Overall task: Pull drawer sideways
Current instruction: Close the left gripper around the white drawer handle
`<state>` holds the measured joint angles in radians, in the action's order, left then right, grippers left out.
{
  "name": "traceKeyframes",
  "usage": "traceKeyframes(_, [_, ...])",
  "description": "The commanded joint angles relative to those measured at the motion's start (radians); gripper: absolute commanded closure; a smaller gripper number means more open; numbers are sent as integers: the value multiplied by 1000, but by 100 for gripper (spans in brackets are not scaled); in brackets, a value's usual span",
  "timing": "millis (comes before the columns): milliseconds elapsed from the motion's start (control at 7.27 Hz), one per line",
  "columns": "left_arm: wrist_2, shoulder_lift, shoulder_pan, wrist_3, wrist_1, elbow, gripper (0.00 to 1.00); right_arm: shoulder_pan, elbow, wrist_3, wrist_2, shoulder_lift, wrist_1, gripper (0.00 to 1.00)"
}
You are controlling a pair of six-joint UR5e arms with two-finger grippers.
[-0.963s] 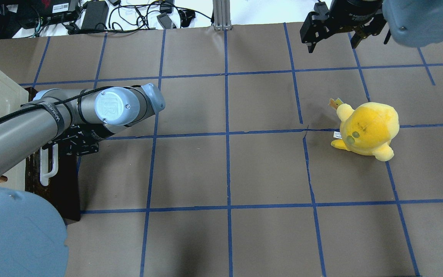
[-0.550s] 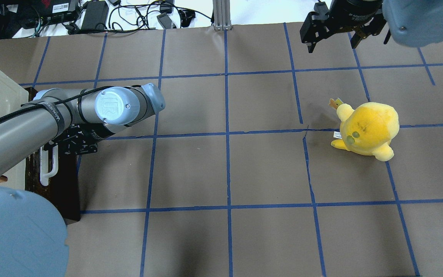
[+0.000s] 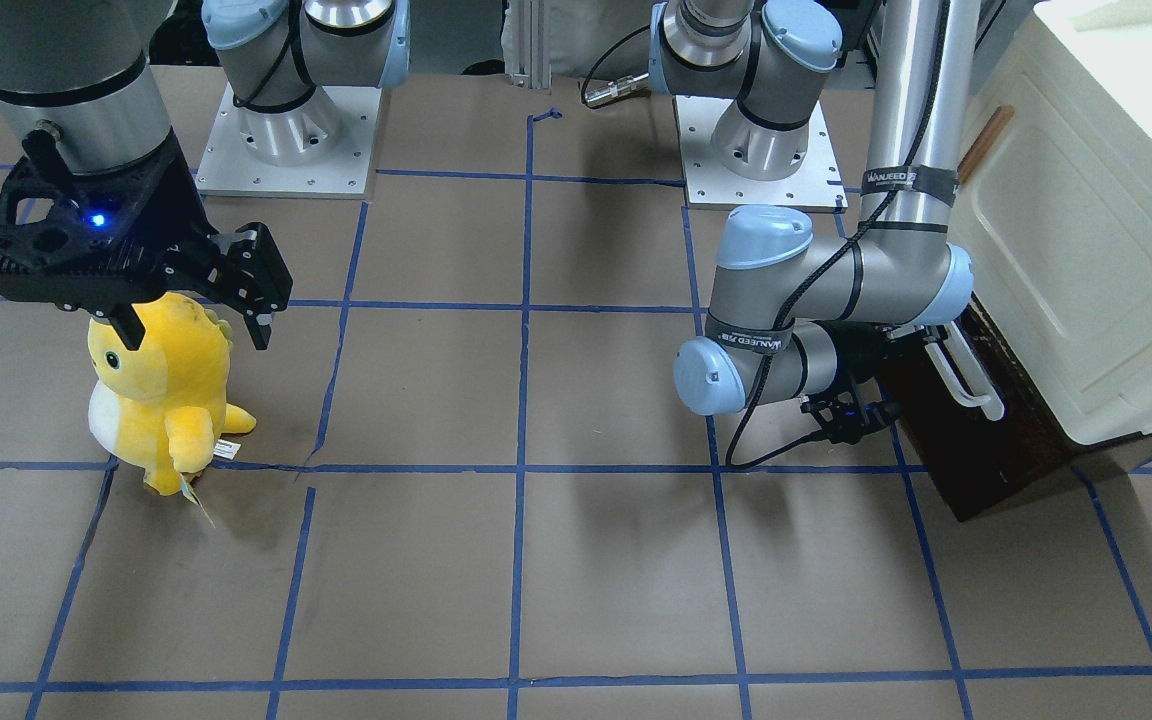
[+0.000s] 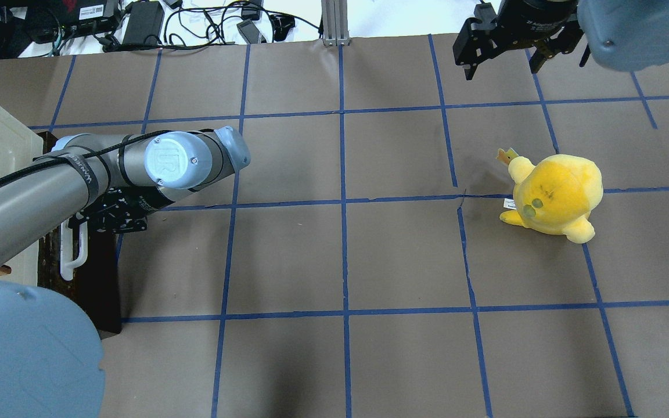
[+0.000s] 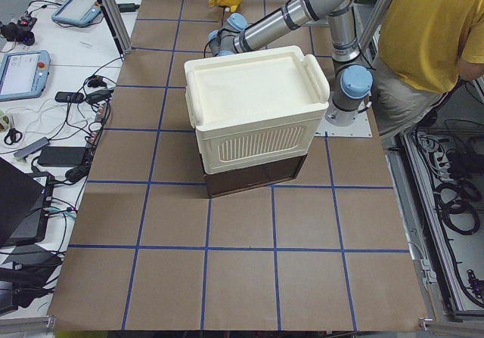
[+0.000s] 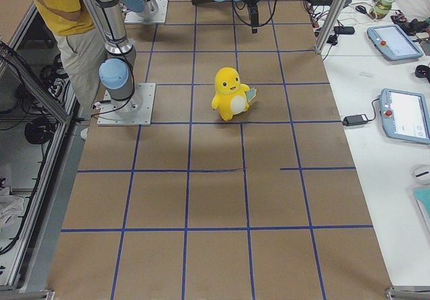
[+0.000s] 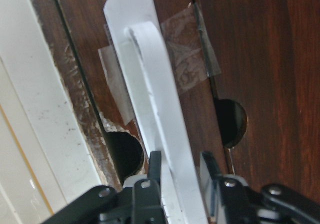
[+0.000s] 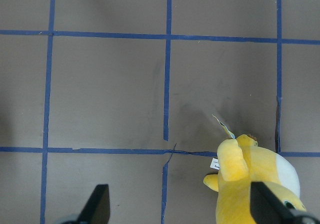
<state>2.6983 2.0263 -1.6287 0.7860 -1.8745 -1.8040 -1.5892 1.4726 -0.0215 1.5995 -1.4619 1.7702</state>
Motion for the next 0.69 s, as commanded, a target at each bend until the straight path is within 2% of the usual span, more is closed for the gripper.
traceKeyframes(0, [-2,0,-3,-2,3,0,81,0,0,0,0,0,0,0])
traceKeyframes(550, [2,0,-33,-4,3,5,81,0,0,0,0,0,0,0])
